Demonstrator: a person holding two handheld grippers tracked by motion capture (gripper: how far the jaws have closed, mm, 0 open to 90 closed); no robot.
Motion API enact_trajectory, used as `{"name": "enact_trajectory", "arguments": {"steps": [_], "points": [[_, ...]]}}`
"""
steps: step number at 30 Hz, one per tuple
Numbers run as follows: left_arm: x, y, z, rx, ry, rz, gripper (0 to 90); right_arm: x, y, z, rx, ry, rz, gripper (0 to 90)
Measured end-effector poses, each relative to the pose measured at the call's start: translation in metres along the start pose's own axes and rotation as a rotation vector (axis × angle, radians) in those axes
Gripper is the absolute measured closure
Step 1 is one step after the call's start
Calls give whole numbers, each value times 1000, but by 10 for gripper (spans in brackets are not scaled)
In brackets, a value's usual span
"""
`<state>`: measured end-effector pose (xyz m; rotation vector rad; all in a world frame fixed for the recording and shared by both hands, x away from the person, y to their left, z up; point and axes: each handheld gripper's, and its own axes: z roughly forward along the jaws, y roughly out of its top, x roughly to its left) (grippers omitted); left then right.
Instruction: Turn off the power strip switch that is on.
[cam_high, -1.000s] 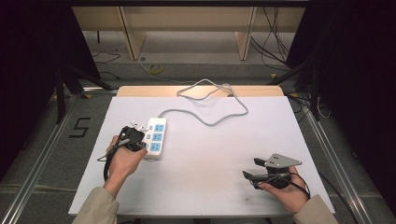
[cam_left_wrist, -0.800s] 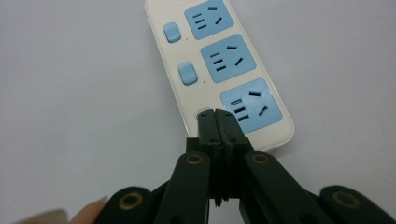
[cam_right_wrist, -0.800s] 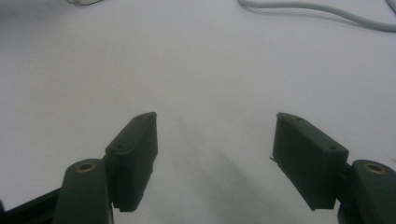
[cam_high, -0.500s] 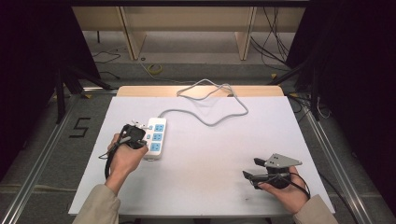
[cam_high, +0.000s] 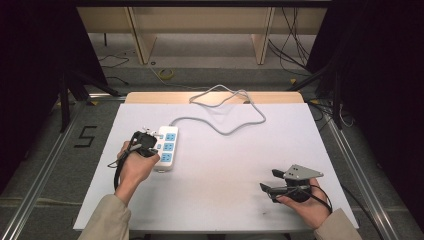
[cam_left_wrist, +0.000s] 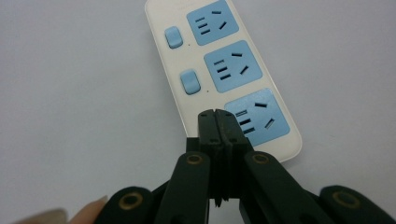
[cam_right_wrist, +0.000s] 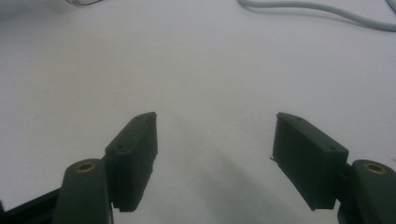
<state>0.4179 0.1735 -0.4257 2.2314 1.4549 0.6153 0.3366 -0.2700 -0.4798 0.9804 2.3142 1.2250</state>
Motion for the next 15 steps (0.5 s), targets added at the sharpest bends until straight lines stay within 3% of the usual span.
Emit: {"name": "enact_trajectory", "arguments": {"steps": [15], "points": [[2,4,8,17,5,-12,899,0,0,0,-1,-1,-1,317]]}}
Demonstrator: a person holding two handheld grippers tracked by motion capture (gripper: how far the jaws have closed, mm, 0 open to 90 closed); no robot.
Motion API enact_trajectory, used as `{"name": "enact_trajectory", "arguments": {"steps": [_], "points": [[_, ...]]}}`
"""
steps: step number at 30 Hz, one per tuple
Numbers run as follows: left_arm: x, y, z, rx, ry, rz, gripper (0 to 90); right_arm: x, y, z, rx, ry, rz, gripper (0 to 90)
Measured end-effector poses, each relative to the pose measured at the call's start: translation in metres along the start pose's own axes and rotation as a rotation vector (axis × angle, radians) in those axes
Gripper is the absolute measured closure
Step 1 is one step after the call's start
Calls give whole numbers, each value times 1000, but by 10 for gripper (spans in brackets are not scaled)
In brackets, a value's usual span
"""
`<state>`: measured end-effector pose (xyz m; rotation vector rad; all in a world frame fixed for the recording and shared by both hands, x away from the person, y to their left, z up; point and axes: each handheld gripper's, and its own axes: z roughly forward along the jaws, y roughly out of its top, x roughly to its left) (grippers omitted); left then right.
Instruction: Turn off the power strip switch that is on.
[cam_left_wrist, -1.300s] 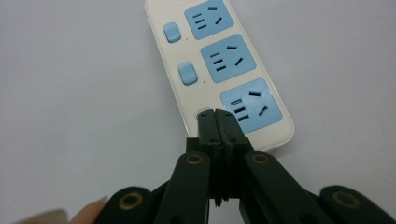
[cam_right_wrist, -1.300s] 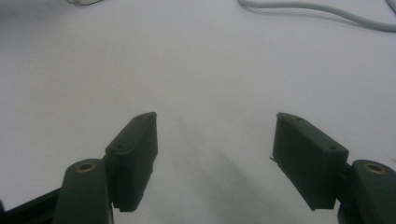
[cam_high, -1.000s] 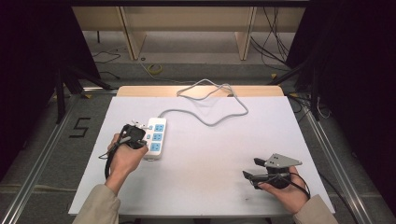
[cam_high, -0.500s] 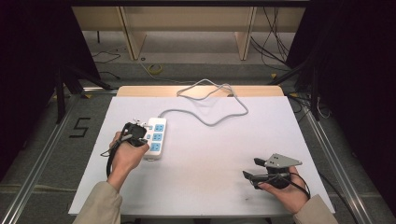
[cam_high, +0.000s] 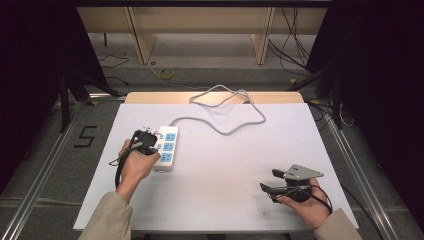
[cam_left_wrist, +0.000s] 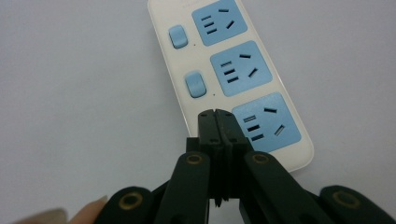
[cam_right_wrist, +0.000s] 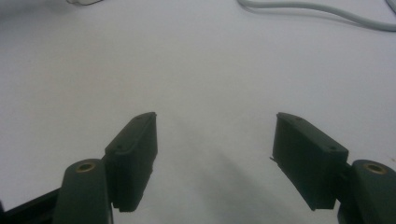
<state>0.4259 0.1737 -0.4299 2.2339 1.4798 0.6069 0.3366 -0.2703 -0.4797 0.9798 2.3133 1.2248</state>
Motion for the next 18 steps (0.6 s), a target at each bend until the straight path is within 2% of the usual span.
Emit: {"name": "enact_trajectory", "arguments": {"steps": [18], "points": [[1,4,9,26,4,4,899,0,0,0,0,2,2,315]]}}
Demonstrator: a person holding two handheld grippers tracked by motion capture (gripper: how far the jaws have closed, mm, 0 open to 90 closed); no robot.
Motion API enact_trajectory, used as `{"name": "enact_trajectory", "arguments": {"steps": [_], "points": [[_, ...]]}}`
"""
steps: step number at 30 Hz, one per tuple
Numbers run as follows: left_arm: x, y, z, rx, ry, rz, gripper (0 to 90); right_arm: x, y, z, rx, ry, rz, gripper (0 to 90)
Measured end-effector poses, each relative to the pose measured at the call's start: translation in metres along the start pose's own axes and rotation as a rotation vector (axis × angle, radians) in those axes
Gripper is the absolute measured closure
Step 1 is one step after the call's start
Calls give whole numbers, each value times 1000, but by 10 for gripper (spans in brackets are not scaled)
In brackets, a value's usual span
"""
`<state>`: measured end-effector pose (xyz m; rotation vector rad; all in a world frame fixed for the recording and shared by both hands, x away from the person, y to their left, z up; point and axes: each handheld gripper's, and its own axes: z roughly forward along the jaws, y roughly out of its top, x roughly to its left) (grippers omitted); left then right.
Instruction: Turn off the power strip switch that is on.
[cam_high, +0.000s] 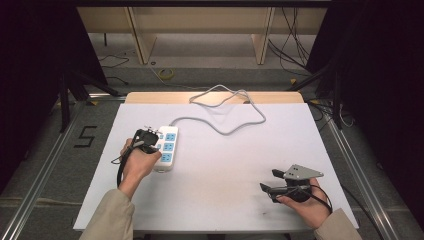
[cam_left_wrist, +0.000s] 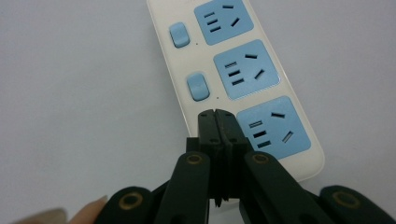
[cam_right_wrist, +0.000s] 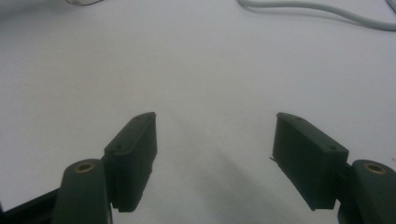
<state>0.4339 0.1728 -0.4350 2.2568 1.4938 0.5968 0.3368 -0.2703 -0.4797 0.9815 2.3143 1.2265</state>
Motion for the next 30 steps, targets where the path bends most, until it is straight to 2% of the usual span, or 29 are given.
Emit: {"name": "enact_trajectory", "arguments": {"steps": [30], "points": [[0,3,11,32,-1,-3,899,0,0,0,-1,2,0,314]]}}
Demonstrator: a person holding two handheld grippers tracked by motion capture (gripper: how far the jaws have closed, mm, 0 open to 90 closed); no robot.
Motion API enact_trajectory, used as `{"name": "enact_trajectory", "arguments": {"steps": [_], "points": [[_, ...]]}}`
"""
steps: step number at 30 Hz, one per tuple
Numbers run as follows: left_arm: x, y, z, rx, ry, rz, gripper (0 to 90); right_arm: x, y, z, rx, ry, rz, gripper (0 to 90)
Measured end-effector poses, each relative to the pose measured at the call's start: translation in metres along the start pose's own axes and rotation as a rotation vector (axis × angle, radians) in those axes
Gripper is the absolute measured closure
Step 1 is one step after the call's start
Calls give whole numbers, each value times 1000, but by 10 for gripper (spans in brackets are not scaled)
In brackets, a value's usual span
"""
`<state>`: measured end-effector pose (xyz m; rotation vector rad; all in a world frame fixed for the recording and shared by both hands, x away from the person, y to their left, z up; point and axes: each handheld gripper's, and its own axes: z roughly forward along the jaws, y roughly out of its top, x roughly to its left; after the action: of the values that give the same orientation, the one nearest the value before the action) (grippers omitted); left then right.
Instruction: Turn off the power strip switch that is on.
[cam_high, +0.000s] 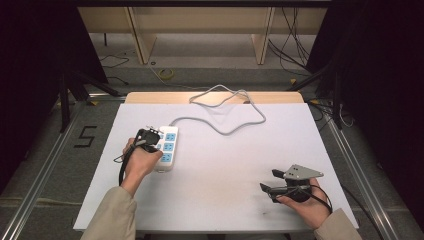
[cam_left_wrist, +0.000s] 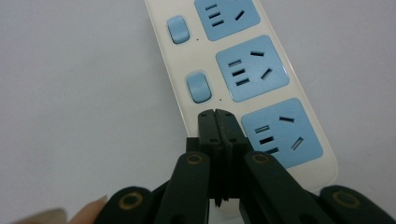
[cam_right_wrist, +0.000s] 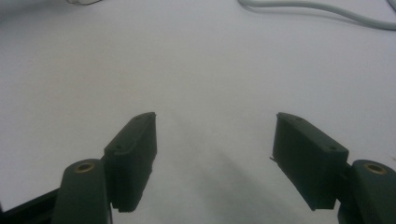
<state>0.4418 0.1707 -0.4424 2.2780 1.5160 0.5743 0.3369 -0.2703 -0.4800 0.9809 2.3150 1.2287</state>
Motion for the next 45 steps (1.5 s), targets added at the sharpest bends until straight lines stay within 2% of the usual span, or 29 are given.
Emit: {"name": "enact_trajectory", "arguments": {"steps": [13,20,45], "points": [[0,0,2,19,5,12,899,0,0,0,1,0,0,314],[-4,2,2,33,26,31,899,1,0,0,1,-1,5,314],[-4,5,3,56,23,16,900,1,0,0,1,-1,5,313]]}}
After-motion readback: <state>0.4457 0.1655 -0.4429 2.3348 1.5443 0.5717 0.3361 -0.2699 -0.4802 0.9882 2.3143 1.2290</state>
